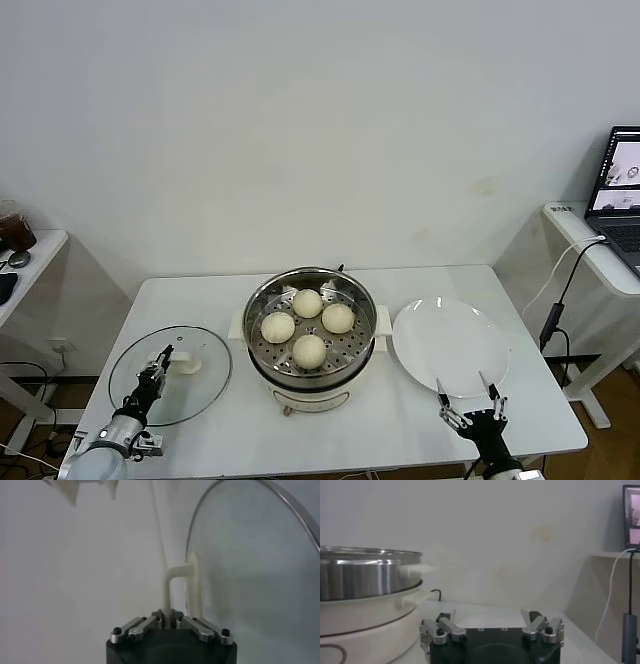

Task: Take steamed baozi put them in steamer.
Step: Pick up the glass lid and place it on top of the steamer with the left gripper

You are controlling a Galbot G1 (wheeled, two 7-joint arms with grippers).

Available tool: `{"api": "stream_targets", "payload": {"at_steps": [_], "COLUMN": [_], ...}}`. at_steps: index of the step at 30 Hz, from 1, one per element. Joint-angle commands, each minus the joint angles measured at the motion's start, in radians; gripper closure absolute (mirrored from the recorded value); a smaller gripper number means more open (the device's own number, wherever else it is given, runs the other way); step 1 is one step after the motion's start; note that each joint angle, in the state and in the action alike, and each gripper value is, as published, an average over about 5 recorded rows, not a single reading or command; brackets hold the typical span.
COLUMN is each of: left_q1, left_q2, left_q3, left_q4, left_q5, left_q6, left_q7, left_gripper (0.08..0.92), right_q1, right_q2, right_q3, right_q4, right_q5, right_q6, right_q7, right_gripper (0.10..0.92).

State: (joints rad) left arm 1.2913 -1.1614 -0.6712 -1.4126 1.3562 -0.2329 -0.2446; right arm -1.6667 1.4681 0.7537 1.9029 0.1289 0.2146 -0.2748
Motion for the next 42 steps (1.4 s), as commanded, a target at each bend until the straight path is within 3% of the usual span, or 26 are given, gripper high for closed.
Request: {"api": "stream_targets", "payload": {"at_steps": [1,8,13,20,25,31,35,42], "left_q1": [0.171,0.338,0.399,0.328,0.223,0.022,-0.102,-0.212], "left_q2": [0.008,0.060,0.093,0.119,0.152,0.174,0.132,0.012], "left_q3": [-0.019,-0.019,-0.036,0.024,0.141,0.389,0.527,0.650], "left_q4": [-0.244,-0.504,-0.698,-0.896,-0.889,-0.812,-0.747,-0.669], "left_q5": [-0.089,-0.214,-0.326,-0.369,-0.344,-0.306,-0.207,-0.010], "left_q6": [0.083,0.308,0.447,0.616,0.687,0.767,0.805,0.828], "left_q7": [-0.021,-0.003,0.128,0.299,0.331,0.358,0.424,0.556], "left_gripper": [0.828,0.829,0.829,0.829,0.829,0.829,0.829,0.829], "right_q1": [-0.003,-0.015,-0.022,-0.022,-0.021,0.002,0.018,0.038], "right_q2": [-0.002,-0.021,-0.028,-0.018,-0.003,0.022,0.035,0.047], "right_q3": [-0.002,-0.009,-0.016,-0.028,-0.040,-0.048,-0.057,-0.074], "right_q4": [0.002,-0.003,-0.007,-0.022,-0.036,-0.089,-0.109,-0.123], "right_q5": [-0.001,-0.014,-0.026,-0.051,-0.094,-0.162,-0.178,-0.206], "right_q6": [0.004,0.016,0.025,0.037,0.059,0.095,0.103,0.098], "right_q7": [0.001,0.001,0.001,0.002,0.006,0.021,0.028,0.035], "right_gripper": [0.203,0.203,0.203,0.203,0.203,0.203,0.203,0.203]}}
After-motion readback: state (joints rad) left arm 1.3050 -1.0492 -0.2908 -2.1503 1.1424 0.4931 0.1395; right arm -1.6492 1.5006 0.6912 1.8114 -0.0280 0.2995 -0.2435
